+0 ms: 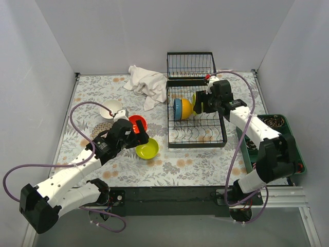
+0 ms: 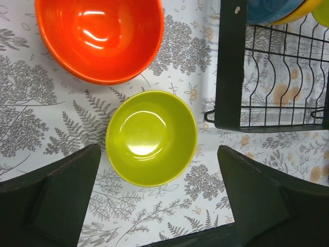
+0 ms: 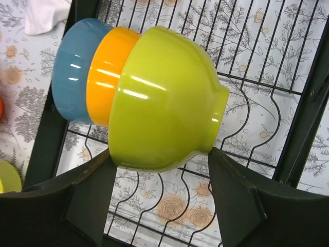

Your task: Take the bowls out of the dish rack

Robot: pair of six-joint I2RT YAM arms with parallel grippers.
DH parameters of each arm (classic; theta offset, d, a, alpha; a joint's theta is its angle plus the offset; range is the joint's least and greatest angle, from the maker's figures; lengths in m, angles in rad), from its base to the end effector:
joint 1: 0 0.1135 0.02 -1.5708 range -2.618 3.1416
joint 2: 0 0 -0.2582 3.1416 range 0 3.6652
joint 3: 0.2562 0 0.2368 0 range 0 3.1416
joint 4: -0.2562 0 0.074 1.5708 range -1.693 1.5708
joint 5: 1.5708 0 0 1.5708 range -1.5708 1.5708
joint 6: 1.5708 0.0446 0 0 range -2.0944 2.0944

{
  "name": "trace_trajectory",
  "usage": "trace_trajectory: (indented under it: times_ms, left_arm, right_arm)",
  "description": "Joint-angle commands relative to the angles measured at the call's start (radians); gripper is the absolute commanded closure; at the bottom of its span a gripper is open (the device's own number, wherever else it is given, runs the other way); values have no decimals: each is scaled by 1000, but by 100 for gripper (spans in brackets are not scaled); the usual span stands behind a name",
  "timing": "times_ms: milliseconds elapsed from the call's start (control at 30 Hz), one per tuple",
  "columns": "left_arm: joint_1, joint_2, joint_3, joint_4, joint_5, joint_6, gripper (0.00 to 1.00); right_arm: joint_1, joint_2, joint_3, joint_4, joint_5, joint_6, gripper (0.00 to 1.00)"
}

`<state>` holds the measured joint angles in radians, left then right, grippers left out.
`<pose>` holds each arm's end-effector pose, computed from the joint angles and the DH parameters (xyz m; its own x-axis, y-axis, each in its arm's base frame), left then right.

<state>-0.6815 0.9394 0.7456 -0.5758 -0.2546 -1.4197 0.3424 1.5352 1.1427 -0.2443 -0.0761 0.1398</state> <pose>0.1531 -0.1098 0.2552 -0.5452 -0.7897 -0.2814 -0.4636 0.5637 -0.6836 0.3198 0.1176 0.2689 -0.6093 -0.0697 -0.7899 -0.3105 0.9376 0.1568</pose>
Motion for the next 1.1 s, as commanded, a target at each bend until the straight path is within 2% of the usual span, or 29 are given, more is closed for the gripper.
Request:
trace_trajectory:
  times_ms: [0,300,500,633,800,1067]
  left_arm:
    - [7,28,18,86,57,25,2]
    - [7,88,34,302,155,51,2]
    - [7,127,44,477,212,73,2]
    - [7,171,57,579,248,94,2]
    - [7,228,72,712,339,104,2]
    - [7,311,92,783,454,88,16]
  right_arm:
    - [0,-107,-46,-3,-1,37,99]
    - [1,-296,-129,-29,-192,98,99]
    - [1,-391,-158,-30,-396,147,99]
    - [3,-440,-181,-6,-542,198,99]
    - [4,-481,-216,62,-634,270,99]
    - [7,-523,-274,161,-731,359,99]
